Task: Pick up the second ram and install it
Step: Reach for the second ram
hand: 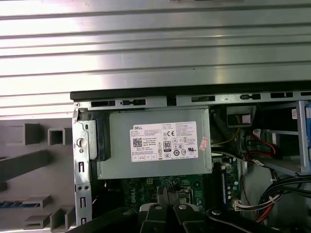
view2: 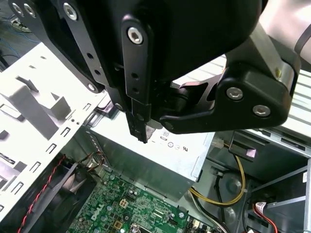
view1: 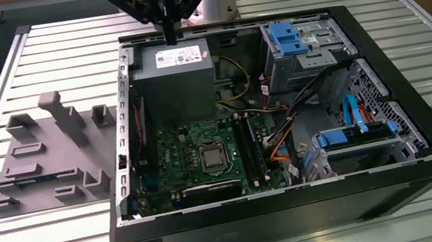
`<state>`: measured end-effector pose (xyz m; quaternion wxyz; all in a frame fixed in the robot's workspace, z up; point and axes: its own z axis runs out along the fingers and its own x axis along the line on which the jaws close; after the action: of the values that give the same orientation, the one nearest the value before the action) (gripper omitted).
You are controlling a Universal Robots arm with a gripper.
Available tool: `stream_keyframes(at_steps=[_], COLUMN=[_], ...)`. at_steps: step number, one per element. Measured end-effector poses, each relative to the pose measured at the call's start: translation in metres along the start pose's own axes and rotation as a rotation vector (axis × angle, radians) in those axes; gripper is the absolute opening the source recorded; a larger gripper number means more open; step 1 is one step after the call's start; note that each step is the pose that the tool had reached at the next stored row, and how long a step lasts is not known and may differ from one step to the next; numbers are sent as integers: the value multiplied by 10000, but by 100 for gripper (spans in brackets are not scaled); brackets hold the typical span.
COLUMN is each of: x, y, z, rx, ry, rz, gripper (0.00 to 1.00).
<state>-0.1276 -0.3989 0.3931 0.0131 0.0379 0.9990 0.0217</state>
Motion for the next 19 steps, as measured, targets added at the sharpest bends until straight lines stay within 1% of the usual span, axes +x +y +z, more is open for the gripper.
stream_keyframes(at_steps=[19], x=[107], y=[-8], z=[3], rx=[1], ry=[1], rz=[0], gripper=[11])
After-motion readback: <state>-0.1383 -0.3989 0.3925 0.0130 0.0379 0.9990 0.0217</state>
